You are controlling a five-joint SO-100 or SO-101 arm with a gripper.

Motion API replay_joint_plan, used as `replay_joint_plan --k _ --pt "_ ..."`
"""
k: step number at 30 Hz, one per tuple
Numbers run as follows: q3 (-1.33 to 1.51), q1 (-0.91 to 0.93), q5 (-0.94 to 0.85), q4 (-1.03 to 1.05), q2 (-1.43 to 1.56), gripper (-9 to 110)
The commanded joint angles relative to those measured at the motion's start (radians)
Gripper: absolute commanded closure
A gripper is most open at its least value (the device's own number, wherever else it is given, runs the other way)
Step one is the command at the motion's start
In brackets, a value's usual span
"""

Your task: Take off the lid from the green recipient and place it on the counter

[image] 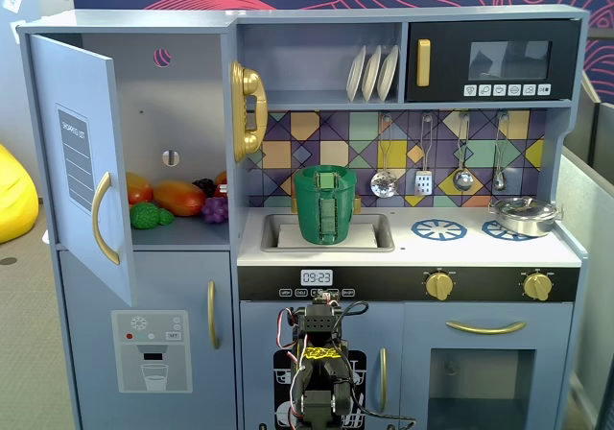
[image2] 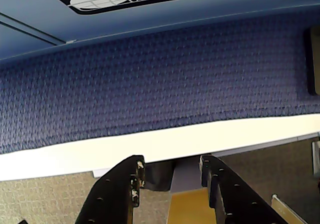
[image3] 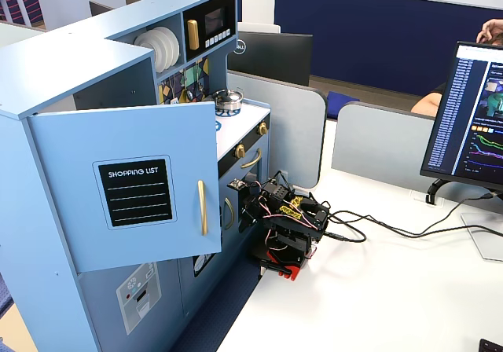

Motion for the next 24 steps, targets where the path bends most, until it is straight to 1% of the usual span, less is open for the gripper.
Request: replay_joint_plan --k 1,12,14,18,19,22,24 --pt "-0.003 0.072 -0.009 0.190 -0.006 101" --pt "-0.003 0.071 -0.029 0.175 -0.006 101" --pt "-0.005 0.081 -0.040 0.100 -0.006 101" --pt "-0.080 0.098 -0.112 -0.199 -0.028 101" --pt "-0.127 0.091 -0.150 -0.264 -0.049 101" --pt "-0.324 0.052 -0.153 -0.416 -0.138 99" --pt "-0.465 0.032 -0.170 -0.499 -0.201 93"
